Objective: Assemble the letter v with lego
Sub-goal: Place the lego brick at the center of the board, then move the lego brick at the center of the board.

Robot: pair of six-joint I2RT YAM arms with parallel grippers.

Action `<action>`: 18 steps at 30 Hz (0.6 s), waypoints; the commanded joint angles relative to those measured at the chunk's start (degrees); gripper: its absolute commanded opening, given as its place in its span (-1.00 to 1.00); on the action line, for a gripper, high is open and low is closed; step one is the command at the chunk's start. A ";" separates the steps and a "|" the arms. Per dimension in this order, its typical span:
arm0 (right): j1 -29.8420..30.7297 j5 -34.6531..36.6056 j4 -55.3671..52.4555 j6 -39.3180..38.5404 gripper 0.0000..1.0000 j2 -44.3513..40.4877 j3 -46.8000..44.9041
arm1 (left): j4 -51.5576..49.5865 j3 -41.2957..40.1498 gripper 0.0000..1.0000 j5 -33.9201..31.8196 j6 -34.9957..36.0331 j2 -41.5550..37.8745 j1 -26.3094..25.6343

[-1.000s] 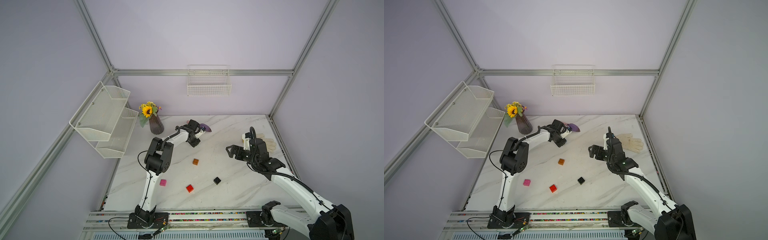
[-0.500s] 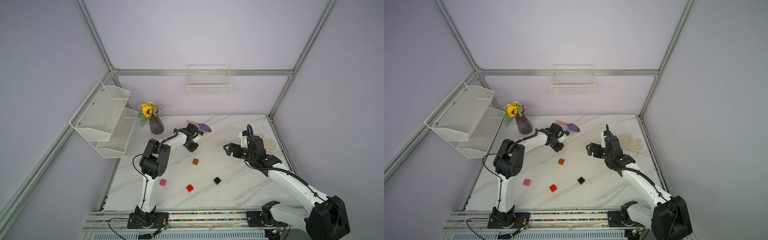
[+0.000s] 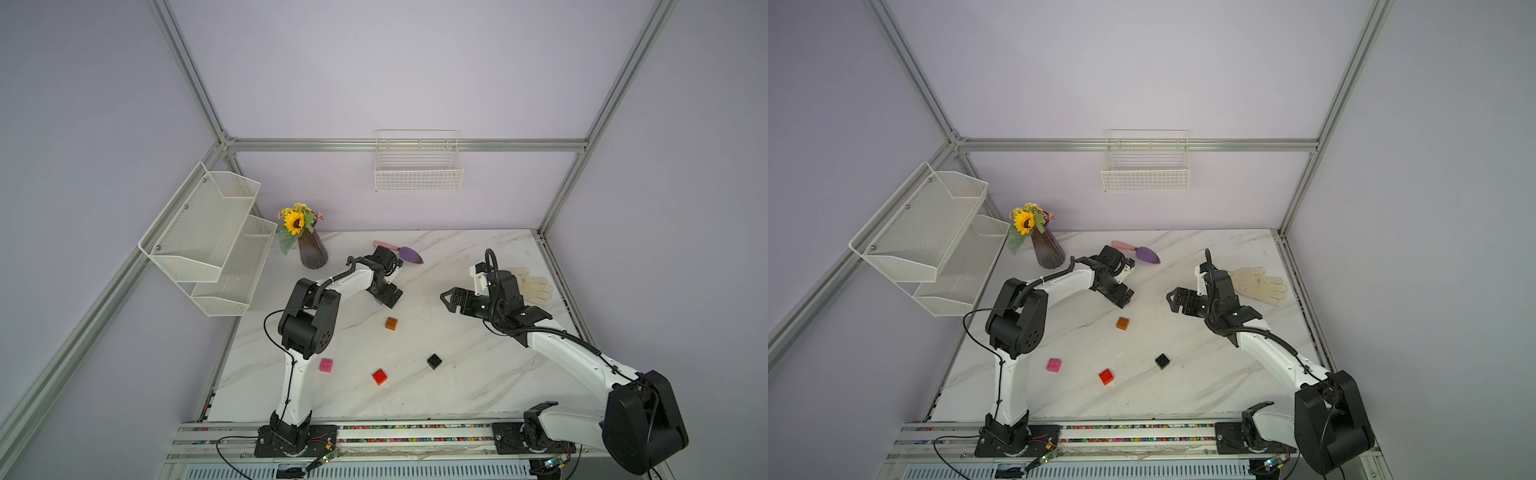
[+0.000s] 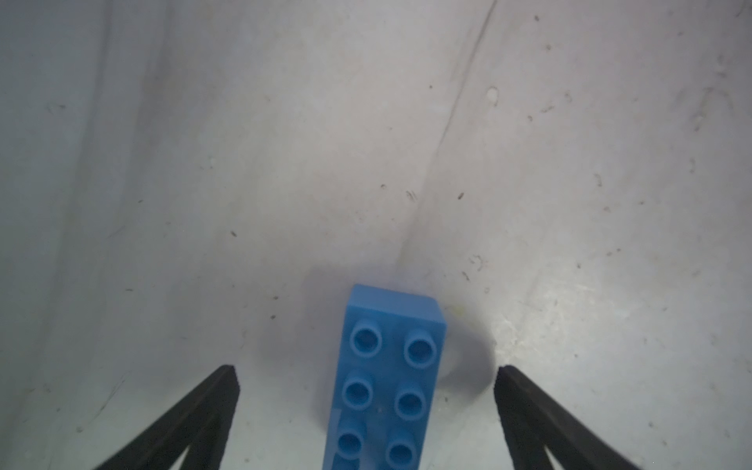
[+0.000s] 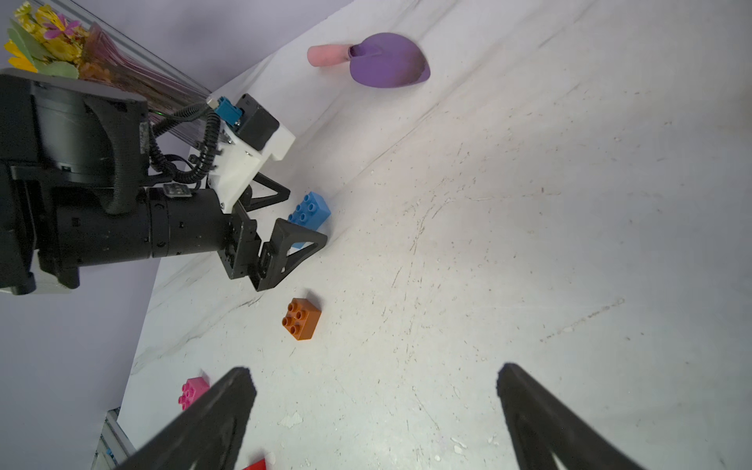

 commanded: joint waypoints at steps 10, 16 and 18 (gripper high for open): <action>0.40 -8.05 3.47 -2.26 0.94 2.67 1.24 | 6.82 -14.68 1.00 2.85 -23.41 -20.48 0.17; 1.68 -9.03 3.56 -3.37 0.95 4.39 2.03 | 4.43 -25.40 1.00 4.93 -32.04 -28.49 0.18; 2.50 -8.76 3.64 -3.34 0.94 4.81 2.07 | 3.47 -28.91 1.00 2.94 -34.56 -30.98 -0.49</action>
